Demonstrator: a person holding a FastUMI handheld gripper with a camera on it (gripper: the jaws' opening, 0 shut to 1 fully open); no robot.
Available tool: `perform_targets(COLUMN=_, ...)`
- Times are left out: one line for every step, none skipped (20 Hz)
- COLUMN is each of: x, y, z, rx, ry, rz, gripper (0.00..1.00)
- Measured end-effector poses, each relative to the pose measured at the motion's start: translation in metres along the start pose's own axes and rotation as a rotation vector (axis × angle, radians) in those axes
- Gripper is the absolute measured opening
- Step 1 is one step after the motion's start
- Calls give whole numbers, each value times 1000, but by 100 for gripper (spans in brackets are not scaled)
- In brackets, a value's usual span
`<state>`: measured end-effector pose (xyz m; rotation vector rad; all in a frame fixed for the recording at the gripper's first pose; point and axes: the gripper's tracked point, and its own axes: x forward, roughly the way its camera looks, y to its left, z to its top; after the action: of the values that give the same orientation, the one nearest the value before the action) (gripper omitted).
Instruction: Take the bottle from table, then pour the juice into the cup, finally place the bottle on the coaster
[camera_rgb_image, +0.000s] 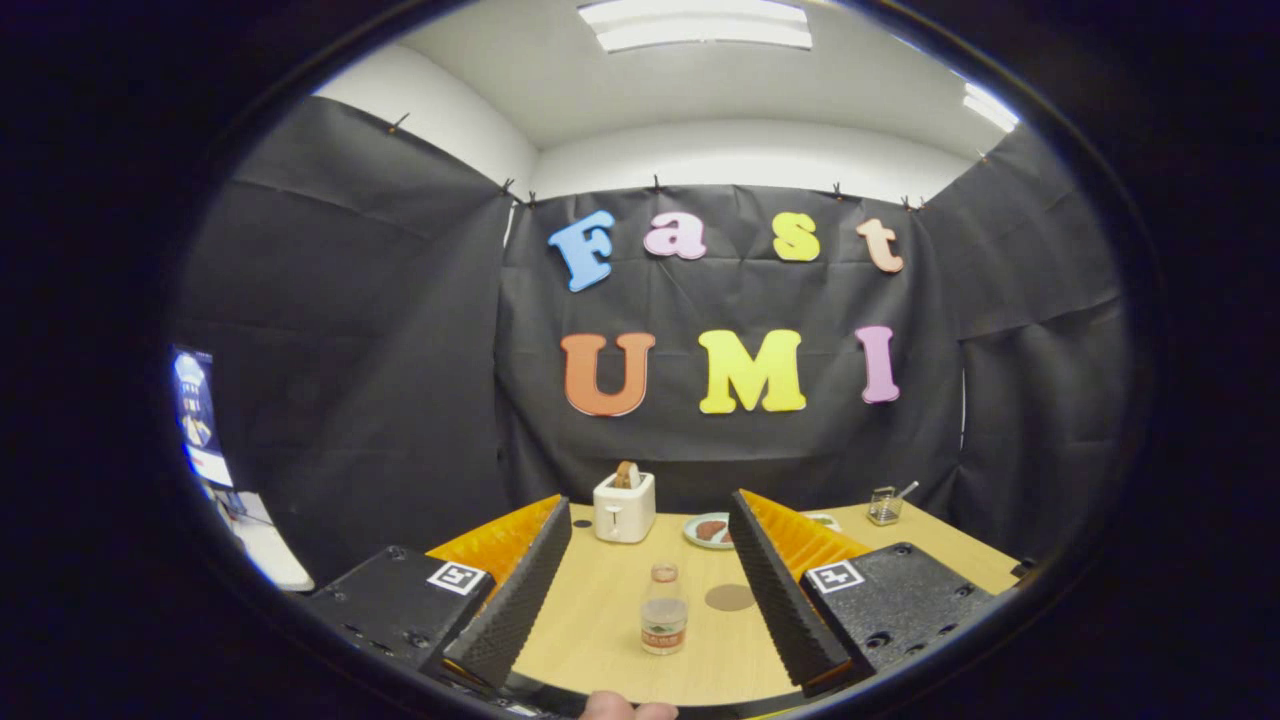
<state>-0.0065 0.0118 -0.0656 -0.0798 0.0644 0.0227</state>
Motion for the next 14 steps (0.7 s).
perform_targets(x=3, y=5, z=-13, rx=-1, ry=13, rz=8, gripper=100)
perform_targets(x=5, y=12, z=-25, rx=4, ry=20, rz=27, gripper=100)
perform_targets(x=7, y=16, z=-34, rx=6, ry=28, rz=40, gripper=100)
perform_targets(x=9, y=18, z=-46, rx=7, ry=34, rz=45, gripper=100)
perform_targets(x=9, y=17, z=-59, rx=11, ry=41, rz=44, gripper=100)
perform_targets(x=10, y=17, z=-71, rx=18, ry=47, rz=45, gripper=100)
perform_targets(x=11, y=18, z=-83, rx=24, ry=49, rz=44, gripper=100)
perform_targets(x=11, y=16, z=-95, rx=25, ry=49, rz=35, gripper=100)
perform_targets(x=11, y=14, z=-109, rx=24, ry=48, rz=31, gripper=100)
perform_targets(x=13, y=12, z=-123, rx=25, ry=46, rz=30, gripper=100)
perform_targets(x=16, y=11, z=-138, rx=23, ry=47, rz=26, gripper=100)
perform_targets(x=18, y=8, z=-152, rx=15, ry=52, rz=21, gripper=100)
perform_targets(x=23, y=6, z=-169, rx=4, ry=65, rz=11, gripper=100)
perform_targets(x=28, y=3, z=-184, rx=-8, ry=80, rz=-1, gripper=100)
